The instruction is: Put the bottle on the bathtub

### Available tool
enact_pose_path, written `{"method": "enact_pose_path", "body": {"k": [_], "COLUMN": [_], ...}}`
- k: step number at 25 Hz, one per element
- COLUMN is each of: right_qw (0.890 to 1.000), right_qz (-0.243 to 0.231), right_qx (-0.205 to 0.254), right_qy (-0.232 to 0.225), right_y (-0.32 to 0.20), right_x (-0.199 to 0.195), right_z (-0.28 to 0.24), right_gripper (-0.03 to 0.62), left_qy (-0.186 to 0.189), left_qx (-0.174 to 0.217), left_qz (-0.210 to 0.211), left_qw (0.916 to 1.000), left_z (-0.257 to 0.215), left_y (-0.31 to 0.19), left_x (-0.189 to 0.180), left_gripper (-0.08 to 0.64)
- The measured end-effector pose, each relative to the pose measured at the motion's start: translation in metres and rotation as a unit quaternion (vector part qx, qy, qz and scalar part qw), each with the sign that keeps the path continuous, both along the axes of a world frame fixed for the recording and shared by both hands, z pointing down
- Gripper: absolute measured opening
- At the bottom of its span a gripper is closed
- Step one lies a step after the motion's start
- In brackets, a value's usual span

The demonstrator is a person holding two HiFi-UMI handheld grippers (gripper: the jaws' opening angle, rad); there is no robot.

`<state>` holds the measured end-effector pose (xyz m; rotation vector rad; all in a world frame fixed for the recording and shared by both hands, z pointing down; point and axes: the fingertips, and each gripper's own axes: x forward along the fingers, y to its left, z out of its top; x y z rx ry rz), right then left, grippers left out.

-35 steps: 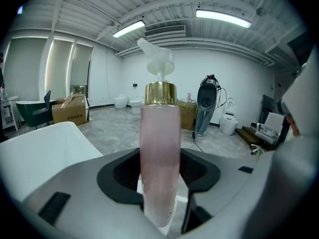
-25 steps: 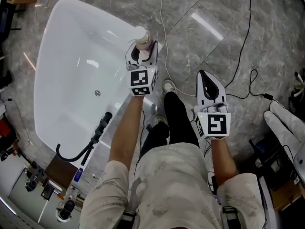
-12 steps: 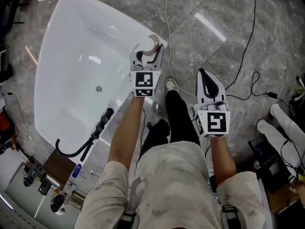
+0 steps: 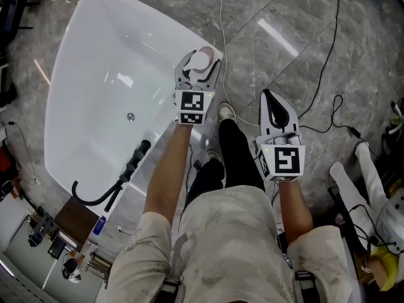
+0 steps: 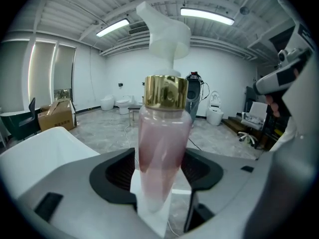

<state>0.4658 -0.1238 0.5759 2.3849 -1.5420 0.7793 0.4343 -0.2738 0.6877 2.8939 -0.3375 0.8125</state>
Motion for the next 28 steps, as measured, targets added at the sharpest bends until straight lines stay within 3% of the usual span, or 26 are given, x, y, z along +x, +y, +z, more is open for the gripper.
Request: {"method": "enact_pose_path", "body": {"k": [16, 28], "right_qw": [0.999, 0.990], "right_qz": [-0.034, -0.124], "right_qx": [0.020, 0.055], "right_qy": [0.011, 0.046], "right_y": [-0.007, -0.031], "right_x": [-0.032, -0.124], "right_z": [-0.020, -0.068], "right_gripper": [-0.012, -0.012], "left_qy": [0.003, 0.032], "left_qx": [0.008, 0.015], "left_qz": [-0.035, -0.103], "left_qw": [0.9993, 0.9940], "left_z": [-0.026, -0.086], "left_y": [0.016, 0.051], "left_x": [-0.062, -0.183], "left_gripper": [0.284, 0.284]}}
